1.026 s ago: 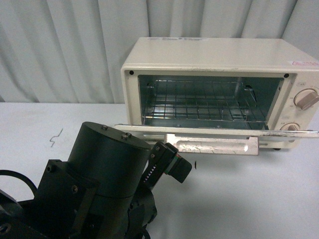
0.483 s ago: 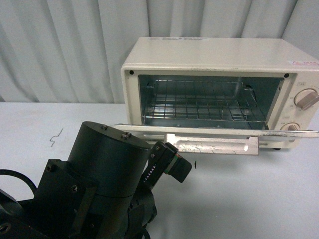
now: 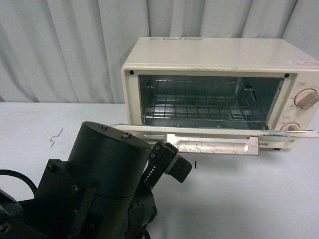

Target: Open oven

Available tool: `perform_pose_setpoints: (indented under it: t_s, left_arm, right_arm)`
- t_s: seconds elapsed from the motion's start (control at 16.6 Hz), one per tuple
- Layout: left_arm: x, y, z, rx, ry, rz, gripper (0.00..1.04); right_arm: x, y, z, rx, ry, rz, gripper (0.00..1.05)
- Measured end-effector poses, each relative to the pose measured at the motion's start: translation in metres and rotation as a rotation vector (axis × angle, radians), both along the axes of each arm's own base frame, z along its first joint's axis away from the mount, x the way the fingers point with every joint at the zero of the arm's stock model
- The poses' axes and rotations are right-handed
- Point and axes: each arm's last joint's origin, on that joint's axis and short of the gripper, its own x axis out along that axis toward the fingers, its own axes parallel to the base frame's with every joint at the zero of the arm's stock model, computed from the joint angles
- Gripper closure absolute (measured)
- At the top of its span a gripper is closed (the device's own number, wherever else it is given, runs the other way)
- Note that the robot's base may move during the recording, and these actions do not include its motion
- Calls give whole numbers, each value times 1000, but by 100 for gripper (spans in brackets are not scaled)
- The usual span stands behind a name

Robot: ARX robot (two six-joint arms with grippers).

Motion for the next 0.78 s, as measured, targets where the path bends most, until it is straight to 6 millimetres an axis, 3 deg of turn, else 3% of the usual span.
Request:
perform_pose_setpoints:
  t_s: [0.66, 0.78]
  left_arm:
    - [0, 0, 0, 0, 0, 1, 7]
    - [0, 0, 0, 0, 0, 1, 7]
  right_arm:
    - [-15, 0, -4, 2, 9, 2, 101]
    - [-15, 0, -4, 2, 8, 2, 82]
